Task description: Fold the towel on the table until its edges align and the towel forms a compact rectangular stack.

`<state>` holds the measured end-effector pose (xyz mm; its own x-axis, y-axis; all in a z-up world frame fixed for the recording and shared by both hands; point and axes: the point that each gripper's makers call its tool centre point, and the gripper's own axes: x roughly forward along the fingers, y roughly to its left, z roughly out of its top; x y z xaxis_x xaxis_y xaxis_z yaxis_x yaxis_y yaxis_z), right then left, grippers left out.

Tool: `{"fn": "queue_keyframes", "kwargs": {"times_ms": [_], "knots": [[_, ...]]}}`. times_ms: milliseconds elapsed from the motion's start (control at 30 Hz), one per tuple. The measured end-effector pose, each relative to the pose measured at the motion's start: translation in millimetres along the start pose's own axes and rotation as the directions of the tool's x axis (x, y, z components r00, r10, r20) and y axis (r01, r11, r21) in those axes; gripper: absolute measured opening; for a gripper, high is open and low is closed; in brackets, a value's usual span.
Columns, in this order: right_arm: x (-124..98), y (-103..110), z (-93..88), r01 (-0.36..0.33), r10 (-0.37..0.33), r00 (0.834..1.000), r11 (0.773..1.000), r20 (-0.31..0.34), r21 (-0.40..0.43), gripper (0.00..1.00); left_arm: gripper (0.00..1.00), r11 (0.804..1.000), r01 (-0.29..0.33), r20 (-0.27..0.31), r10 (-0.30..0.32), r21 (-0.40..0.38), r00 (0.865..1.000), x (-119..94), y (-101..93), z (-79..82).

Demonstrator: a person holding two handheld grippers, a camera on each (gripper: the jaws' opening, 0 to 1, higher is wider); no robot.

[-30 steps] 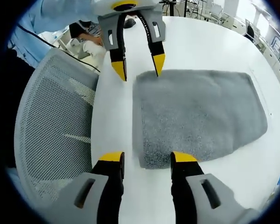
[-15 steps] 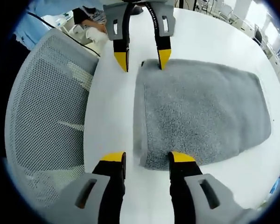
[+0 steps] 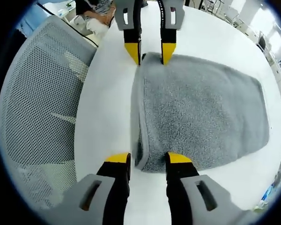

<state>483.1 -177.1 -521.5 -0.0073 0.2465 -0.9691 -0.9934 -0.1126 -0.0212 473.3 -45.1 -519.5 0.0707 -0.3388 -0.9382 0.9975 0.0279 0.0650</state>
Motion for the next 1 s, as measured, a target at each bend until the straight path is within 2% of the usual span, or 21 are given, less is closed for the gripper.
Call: {"fn": "queue_keyframes", "kwargs": {"times_ms": [133,233,300,400,567,667,767,900,1000], "knots": [[0.1,-4.0,1.6,0.007,-0.008,1.0,1.0,0.007,0.022,0.21,0.25,1.0,-0.005,0.015,0.006,-0.016,1.0,2.7,5.5,-3.7],[-1.0,-7.8,-0.7,0.017,-0.018,1.0,0.999,0.015,0.049,0.16,0.24,0.999,0.004,0.019,-0.004,-0.05,1.0,0.1,5.7,0.3],[-1.8,-10.6,-2.8,0.024,-0.025,0.999,0.997,0.023,0.077,0.11,0.24,0.998,0.016,0.022,-0.014,-0.067,1.0,0.5,7.6,-0.1],[-0.9,-12.8,-1.7,-0.004,-0.003,0.999,0.988,0.045,0.154,0.09,0.24,0.995,0.039,0.036,-0.036,-0.094,0.999,-1.2,6.9,1.5],[-6.3,-10.4,-1.0,-0.069,0.046,0.996,0.949,0.08,0.307,0.07,0.28,0.994,0.069,0.041,-0.065,-0.088,0.997,1.9,5.8,-2.2],[-2.1,-16.3,-1.1,-0.114,0.079,0.992,0.906,0.103,0.408,0.06,0.33,0.992,0.091,0.044,-0.087,-0.083,0.995,0.2,0.8,-0.5],[-3.2,-15.5,-1.3,-0.124,0.088,0.991,0.904,0.106,0.41,0.06,0.33,0.993,0.085,0.041,-0.082,-0.076,0.996,3.0,3.1,-4.4],[-4.4,-11.0,0.0,-0.128,0.094,0.99,0.903,0.102,0.41,0.06,0.25,0.996,0.052,0.02,-0.051,-0.067,0.999,4.2,8.7,-4.3],[-2.1,-13.7,-0.1,-0.13,0.097,0.99,0.902,0.101,0.411,0.06,0.22,0.997,0.046,0.013,-0.046,-0.062,0.999,2.5,6.7,-2.5]]}}
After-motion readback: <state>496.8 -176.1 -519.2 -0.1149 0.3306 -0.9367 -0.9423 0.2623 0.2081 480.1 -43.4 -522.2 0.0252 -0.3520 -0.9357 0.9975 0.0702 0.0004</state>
